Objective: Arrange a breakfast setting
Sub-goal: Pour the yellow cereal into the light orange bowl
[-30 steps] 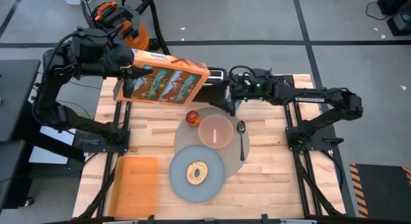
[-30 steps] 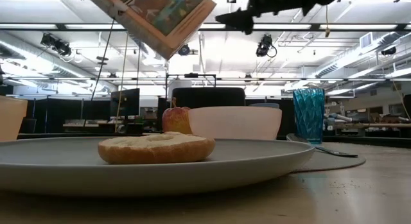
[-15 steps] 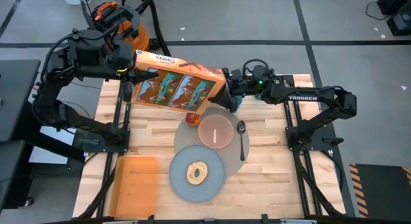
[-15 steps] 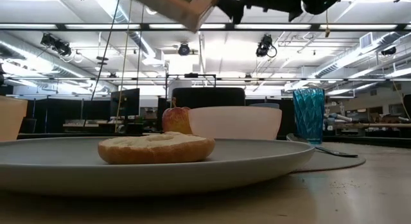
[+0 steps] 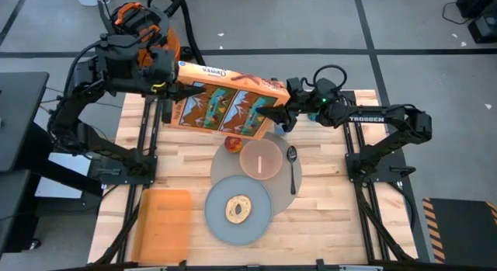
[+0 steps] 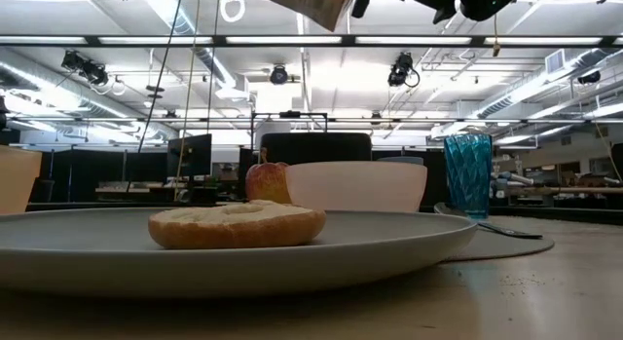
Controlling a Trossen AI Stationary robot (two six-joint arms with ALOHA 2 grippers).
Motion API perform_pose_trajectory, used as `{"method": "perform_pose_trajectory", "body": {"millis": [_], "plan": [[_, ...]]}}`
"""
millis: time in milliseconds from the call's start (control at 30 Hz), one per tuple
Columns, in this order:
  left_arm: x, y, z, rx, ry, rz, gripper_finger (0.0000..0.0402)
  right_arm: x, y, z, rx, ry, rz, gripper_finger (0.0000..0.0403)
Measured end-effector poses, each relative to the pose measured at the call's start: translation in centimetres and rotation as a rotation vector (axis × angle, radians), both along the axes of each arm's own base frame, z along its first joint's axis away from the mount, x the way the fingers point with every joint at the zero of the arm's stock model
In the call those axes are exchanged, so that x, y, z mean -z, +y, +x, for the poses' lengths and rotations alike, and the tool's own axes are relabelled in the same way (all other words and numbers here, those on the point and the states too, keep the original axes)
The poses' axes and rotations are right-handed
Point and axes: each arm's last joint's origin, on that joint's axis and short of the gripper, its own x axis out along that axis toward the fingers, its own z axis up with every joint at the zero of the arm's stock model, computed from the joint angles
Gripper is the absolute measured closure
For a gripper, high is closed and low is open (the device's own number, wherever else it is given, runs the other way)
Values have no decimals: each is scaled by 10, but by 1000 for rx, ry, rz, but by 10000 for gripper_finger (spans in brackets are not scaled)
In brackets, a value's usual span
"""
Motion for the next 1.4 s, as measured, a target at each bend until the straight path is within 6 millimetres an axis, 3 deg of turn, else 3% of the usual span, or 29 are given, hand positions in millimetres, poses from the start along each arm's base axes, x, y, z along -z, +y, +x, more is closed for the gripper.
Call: {"method": "perform_pose_trajectory", "body": {"millis": [100, 300, 467, 600, 800, 1067, 1233, 1400], "plan": [[1, 0, 1, -9, 2, -34, 386, 0, 1, 0, -20, 2, -10, 183], [0, -1, -3, -38, -2, -129, 309, 1, -1, -13, -26, 19, -17, 188], [-3, -9, -30, -48, -1, -154, 235, 13, 4, -52, -10, 16, -16, 189], [-5, -12, -41, -49, -3, -159, 204, 32, 12, -87, -8, 37, 5, 189], [-5, -11, -42, -88, -6, -166, 201, 55, 25, -137, 11, 131, 41, 189], [3, 2, -12, -131, 25, -171, 209, 65, 39, -189, 85, 305, 47, 189], [9, 12, 4, -160, 56, -175, 209, 74, 47, -213, 128, 439, 78, 189], [7, 28, 15, -214, -2, -143, 209, 62, 52, -226, 193, 606, 42, 189]]}}
